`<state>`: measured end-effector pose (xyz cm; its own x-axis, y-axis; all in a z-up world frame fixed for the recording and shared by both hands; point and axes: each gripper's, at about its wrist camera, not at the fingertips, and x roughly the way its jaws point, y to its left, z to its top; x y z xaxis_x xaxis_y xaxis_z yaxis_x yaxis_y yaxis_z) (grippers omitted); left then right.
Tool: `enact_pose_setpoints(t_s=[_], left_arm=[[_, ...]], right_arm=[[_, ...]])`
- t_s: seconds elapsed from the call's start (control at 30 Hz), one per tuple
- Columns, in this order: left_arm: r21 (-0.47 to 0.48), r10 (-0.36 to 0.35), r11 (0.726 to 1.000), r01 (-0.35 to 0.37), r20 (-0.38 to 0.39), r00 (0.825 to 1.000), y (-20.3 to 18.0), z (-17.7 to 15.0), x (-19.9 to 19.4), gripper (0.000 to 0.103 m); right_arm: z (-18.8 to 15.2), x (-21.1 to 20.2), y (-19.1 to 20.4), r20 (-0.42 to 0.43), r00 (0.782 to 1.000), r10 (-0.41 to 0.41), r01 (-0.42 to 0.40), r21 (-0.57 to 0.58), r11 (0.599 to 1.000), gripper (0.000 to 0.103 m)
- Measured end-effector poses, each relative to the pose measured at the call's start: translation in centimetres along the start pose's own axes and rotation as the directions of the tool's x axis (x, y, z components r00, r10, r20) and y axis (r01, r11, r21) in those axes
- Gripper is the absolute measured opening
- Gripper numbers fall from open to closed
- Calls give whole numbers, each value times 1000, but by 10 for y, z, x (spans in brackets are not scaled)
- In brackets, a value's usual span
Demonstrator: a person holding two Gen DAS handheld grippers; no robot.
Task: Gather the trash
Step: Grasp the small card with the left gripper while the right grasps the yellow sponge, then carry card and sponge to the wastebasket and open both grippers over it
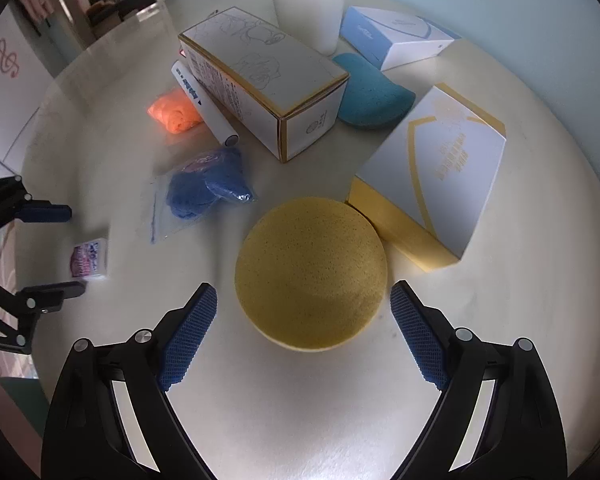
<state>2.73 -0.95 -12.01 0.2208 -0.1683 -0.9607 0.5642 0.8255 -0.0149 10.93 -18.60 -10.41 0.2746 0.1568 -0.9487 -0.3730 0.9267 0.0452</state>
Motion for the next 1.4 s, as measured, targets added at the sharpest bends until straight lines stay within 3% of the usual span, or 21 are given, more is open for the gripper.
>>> enact_pose_setpoints(t_s=[0.1, 0.13, 0.17, 0.23, 0.37, 0.57, 0.8, 0.97, 1.17, 1.4], left_arm=[[10, -7, 1000, 7, 16, 1000, 2, 3, -2, 49], [20, -9, 1000, 8, 19, 1000, 1, 5, -3, 38], [28, -7, 1000, 6, 16, 1000, 1, 7, -2, 32], [42, -11, 999, 11, -4, 1000, -2, 11, -1, 28], [51, 22, 998, -22, -14, 1000, -6, 15, -3, 27], [5, 26, 1000, -26, 31, 999, 5, 15, -23, 27], [-49, 43, 998, -39, 77, 996, 30, -1, -45, 27], [-121, 78, 991, -65, 111, 991, 55, -23, -57, 28], [-252, 143, 962, -106, 135, 980, 98, -63, -85, 28], [-422, 233, 889, -176, 87, 969, 152, -132, -111, 28]], right_arm=[[0, 0, 0, 10, 1000, -2, 2, -19, 1000, 84], [-1, -2, -1, 18, 1000, 0, 1, -19, 1000, 80], [-1, -4, -4, 21, 1000, 2, -1, -15, 1000, 75], [-2, -4, -9, 7, 1000, 7, -7, 4, 1000, 75], [-11, -14, -22, -3, 999, 51, -51, 64, 997, 74], [-22, -35, -39, 10, 995, 98, -98, 86, 991, 74], [-13, -68, -17, 56, 981, 187, -190, 55, 980, 74], [-3, -80, 26, 81, 968, 237, -236, -20, 971, 74], [27, -86, 84, 71, 945, 318, -306, -144, 941, 74], [67, -71, 189, -19, 907, 420, -401, -344, 849, 74]])
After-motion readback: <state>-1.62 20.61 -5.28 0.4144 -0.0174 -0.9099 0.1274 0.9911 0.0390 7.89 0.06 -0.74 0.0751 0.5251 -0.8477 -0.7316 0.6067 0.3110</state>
